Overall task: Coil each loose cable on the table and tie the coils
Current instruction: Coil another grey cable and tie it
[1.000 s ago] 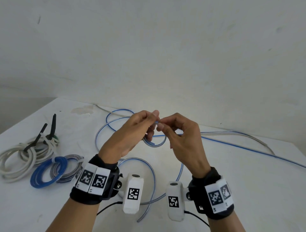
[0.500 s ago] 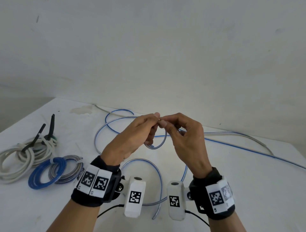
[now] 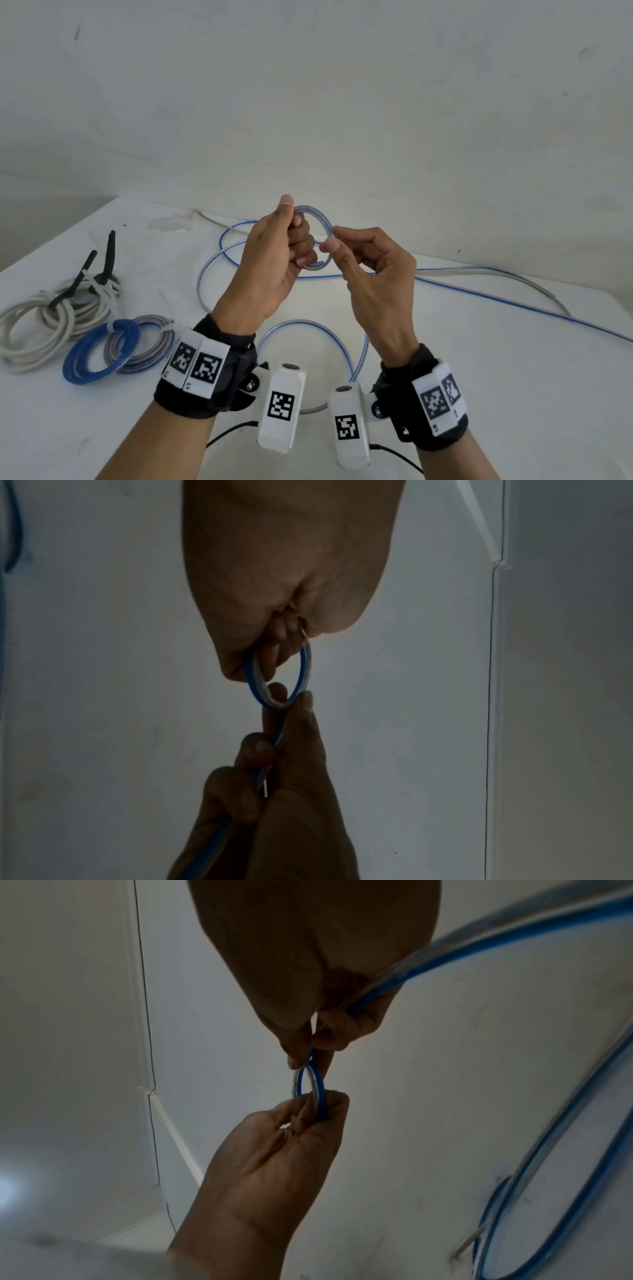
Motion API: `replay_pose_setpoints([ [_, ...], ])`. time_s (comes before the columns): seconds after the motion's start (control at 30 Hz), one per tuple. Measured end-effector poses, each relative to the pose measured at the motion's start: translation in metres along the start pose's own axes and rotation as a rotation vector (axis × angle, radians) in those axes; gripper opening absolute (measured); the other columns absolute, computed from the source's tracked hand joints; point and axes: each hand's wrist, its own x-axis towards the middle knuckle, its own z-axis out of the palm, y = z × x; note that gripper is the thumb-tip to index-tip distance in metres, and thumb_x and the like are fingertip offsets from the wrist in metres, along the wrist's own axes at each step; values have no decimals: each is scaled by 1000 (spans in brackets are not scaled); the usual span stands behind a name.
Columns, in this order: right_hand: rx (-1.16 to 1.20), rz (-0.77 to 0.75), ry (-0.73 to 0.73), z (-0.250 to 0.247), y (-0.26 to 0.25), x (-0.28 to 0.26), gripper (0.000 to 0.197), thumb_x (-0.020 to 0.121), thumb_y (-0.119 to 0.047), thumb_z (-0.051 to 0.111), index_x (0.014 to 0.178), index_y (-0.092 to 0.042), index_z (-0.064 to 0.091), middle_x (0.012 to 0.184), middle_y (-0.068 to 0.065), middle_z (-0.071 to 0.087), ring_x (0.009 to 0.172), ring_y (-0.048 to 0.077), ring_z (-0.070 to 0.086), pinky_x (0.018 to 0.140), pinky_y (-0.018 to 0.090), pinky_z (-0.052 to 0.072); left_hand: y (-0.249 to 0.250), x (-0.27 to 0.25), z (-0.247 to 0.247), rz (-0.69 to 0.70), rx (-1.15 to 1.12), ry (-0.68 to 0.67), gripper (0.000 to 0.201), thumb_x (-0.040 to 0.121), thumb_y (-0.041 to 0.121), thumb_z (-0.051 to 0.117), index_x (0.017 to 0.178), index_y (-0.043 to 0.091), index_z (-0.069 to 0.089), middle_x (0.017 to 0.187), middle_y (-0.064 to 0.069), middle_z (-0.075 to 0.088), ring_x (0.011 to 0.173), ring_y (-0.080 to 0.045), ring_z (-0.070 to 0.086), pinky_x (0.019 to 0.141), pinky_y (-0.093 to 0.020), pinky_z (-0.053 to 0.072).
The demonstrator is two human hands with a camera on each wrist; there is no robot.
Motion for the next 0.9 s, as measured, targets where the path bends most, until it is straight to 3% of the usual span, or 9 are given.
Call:
replay_pose_setpoints([
  [0.07, -20, -22, 39, 1, -2, -1, 10, 88, -22, 79, 90, -29, 74, 86, -1, 77, 82, 29, 67, 64, 38, 52, -1, 0, 2, 16, 6, -6, 40, 111, 33, 32, 75, 16, 39, 56, 7, 22, 44, -7, 20, 49, -23, 23],
  [0.23, -41, -39, 47, -2, -3, 0, 13, 88, -19, 79, 88, -31, 75, 84, -3, 76, 83, 31, 64, 67, 35, 52, 0, -2, 1, -29, -41, -42, 39, 110, 27, 33, 74, 14, 42, 54, 6, 25, 46, -10, 22, 48, -23, 29],
  [0.33, -50, -60, 1, -14, -7, 7, 13, 91, -18, 76, 90, -30, 75, 83, -1, 78, 89, 37, 68, 77, 48, 55, 5, -4, -1, -102, -56, -117, 35, 106, 21, 34, 74, 11, 45, 56, 0, 30, 48, -15, 32, 52, -27, 40],
  [0.43, -85, -79, -75, -25, -12, 12, 11, 92, -15, 74, 92, -27, 74, 82, -3, 78, 89, 30, 72, 77, 52, 54, 11, -7, -1, -150, -1, -200, 36, 104, 20, 35, 71, 10, 46, 58, -5, 36, 52, -20, 43, 62, -33, 46],
  [0.53, -142, -101, -157, -30, -16, 12, 10, 94, -14, 71, 94, -23, 73, 80, -3, 76, 83, 22, 70, 67, 45, 50, 13, -9, -3, -209, 105, -260, 48, 106, 30, 41, 63, 10, 46, 54, -5, 39, 52, -21, 48, 65, -35, 49],
  [0.67, -198, -134, -196, -32, -16, 11, 10, 95, -12, 70, 96, -21, 74, 80, -3, 74, 78, 15, 65, 62, 25, 45, 12, -9, -3, -196, 287, -261, 51, 104, 33, 49, 58, 11, 54, 51, -5, 46, 52, -20, 54, 59, -29, 54],
  [0.8, -296, -244, -202, -33, -14, 11, 16, 95, -10, 70, 98, -24, 76, 89, -11, 75, 82, 18, 67, 67, 24, 49, 12, -12, -8, -194, 391, -348, 40, 104, 29, 48, 76, 5, 64, 55, -3, 50, 56, -18, 58, 63, -28, 55],
  [0.9, -352, -293, -201, -31, -11, 11, 19, 94, -9, 70, 99, -27, 76, 92, -15, 74, 83, 18, 66, 64, 24, 47, 12, -12, -11, -248, 363, -372, 36, 106, 27, 43, 84, 4, 60, 55, 2, 37, 52, -14, 46, 59, -27, 48],
])
